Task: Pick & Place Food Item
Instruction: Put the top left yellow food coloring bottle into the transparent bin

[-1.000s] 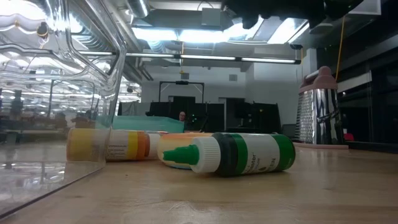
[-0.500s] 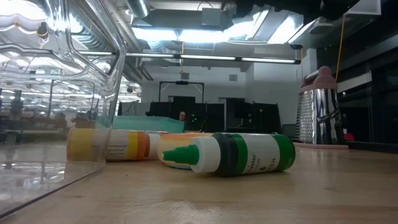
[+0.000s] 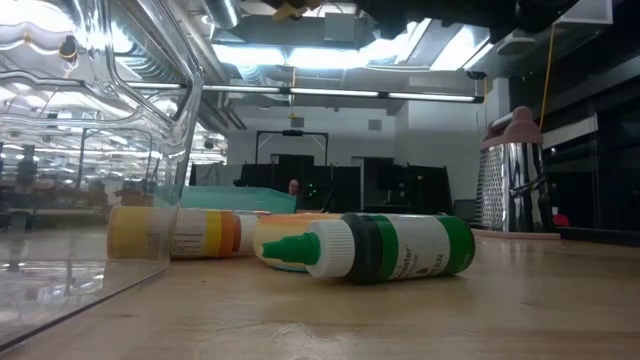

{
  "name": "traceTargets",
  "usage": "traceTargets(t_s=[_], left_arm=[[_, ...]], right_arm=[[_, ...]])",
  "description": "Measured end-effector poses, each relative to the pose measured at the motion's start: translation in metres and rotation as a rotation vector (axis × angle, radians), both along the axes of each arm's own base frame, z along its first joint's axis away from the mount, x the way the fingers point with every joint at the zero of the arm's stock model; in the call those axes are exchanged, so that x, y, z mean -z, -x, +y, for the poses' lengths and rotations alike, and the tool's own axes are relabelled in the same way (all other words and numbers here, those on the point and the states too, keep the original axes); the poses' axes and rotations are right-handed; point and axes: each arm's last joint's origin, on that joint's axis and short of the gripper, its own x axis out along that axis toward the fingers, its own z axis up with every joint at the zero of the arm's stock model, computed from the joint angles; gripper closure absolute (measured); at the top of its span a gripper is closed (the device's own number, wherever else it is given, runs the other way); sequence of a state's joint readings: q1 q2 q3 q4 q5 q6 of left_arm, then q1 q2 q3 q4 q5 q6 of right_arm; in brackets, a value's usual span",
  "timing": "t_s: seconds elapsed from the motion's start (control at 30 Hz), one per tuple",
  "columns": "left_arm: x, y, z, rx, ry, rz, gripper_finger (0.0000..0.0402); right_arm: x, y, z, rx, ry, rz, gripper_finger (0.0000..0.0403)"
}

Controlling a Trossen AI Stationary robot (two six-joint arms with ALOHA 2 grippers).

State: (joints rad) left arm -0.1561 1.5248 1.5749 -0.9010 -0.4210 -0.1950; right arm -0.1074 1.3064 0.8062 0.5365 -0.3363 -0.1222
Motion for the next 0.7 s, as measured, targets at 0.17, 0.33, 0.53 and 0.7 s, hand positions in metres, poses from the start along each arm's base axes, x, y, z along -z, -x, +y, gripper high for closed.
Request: traceTargets(t_s=[0.17,0.33,0.53,0.7], left_arm=[[-0.002,0.001,0.0,0.004,0.005,-0.008,0.0287],[0.0,-0.002,0.0,0.01,0.017,-0.007,0.0287],[0.006,-0.009,0.003,0.016,0.011,0.003,0.0287],[0.003,-0.018,0.005,0.069,0.029,-0.054,0.0287]], right_arm=[[0.0,0.0,0.001,0.002,0.018,-0.005,0.0093],[-0.001,0.0,0.005,-0.04,0.021,-0.014,0.0095],[-0.001,0.0,0.005,-0.041,0.021,-0.015,0.0092],[-0.001,0.0,0.005,-0.038,0.018,-0.016,0.0092]])
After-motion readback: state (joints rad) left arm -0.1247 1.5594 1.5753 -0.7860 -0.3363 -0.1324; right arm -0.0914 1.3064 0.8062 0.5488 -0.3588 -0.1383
